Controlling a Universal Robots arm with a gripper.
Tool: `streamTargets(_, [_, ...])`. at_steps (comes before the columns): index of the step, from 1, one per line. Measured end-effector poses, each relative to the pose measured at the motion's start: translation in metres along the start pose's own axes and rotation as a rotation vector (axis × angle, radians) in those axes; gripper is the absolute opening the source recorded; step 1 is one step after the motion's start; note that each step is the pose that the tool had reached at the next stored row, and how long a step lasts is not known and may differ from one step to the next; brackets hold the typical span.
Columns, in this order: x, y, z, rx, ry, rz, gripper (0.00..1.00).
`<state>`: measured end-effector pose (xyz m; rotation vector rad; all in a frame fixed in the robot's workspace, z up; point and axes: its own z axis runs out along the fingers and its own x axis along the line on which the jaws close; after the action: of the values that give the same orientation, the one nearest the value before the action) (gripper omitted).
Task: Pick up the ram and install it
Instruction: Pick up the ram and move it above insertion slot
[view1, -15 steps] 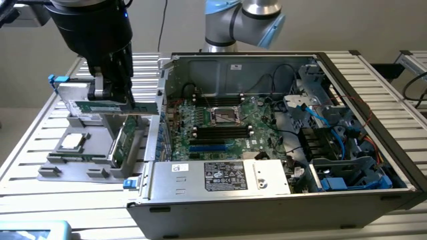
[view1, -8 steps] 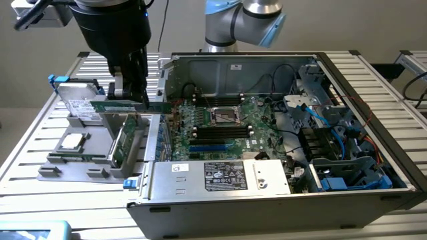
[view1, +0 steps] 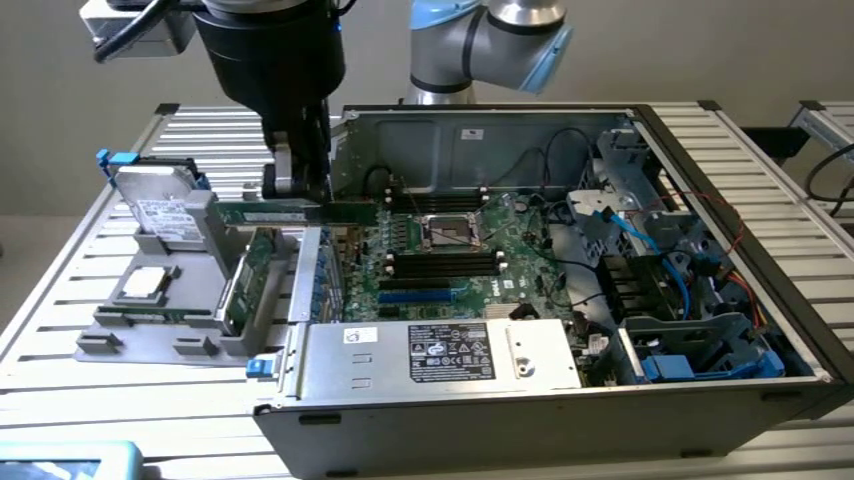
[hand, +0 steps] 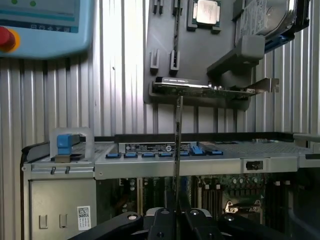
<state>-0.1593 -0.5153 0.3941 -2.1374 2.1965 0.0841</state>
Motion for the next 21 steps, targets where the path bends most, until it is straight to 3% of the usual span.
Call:
streamTargets(4, [-0.001, -0.0158, 0.0004, 0.0027, 0.0007, 0.000, 0.14])
streamTargets(16, [-0.003, -0.0700, 0.0019, 0.0031, 0.0073, 0.000, 0.14])
streamTargets(21, [-0.011, -0.0903, 0.0073, 0.0033, 0.0175, -0.001, 0.14])
